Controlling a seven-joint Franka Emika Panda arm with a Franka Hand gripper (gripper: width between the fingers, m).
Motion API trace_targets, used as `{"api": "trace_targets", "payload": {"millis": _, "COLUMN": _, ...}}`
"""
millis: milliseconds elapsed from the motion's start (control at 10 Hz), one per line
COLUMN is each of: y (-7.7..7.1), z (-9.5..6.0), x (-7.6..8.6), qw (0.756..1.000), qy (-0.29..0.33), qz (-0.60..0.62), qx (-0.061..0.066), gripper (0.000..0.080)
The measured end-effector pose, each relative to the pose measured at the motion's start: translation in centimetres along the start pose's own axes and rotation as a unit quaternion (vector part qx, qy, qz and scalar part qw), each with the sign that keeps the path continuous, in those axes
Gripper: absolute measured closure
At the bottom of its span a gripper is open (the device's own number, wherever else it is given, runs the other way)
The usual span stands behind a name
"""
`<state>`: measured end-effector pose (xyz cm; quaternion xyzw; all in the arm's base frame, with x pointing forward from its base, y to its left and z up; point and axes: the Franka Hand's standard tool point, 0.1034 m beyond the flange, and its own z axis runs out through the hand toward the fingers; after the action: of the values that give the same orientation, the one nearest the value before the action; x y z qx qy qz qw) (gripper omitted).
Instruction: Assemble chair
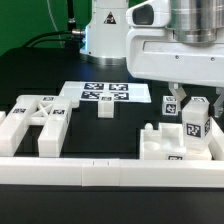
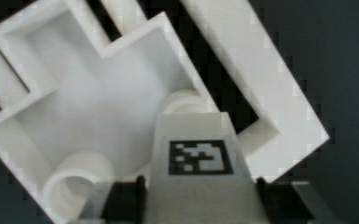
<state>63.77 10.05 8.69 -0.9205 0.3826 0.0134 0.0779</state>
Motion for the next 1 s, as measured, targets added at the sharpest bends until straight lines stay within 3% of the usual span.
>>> {"api": "trace_targets", "payload": {"millis": 300, "y": -0.8, "z": 0.2, "x": -1.0, "qw": 0.988, "qy": -0.009, "qz": 0.157, "qx": 0.014, "gripper": 0.0512}}
{"api": "trace_targets", "payload": {"millis": 700, "y": -1.2, "z": 0.4, "x": -1.6, "qw": 0.955, "qy": -0.016, "qz": 0.294, "qx": 0.016, "gripper": 0.0512}}
{"api": "trace_targets", "payload": {"millis": 800, "y": -1.2, "z": 0.4, "x": -1.6, "qw": 0.955, "qy": -0.017, "qz": 0.294, "qx": 0.016, "gripper": 0.0416}}
{"api": "trace_targets", "payload": {"millis": 900, "y": -1.2, "z": 0.4, "x": -1.6, "qw": 0.960, "qy": -0.018, "qz": 0.280, "qx": 0.016, "gripper": 0.0416}}
{"api": "trace_targets", "payload": {"millis": 1000, "y": -1.1, "z": 0.2, "x": -1.5, "qw": 0.971, "qy": -0.019, "qz": 0.239, "qx": 0.014, "gripper": 0.0235}}
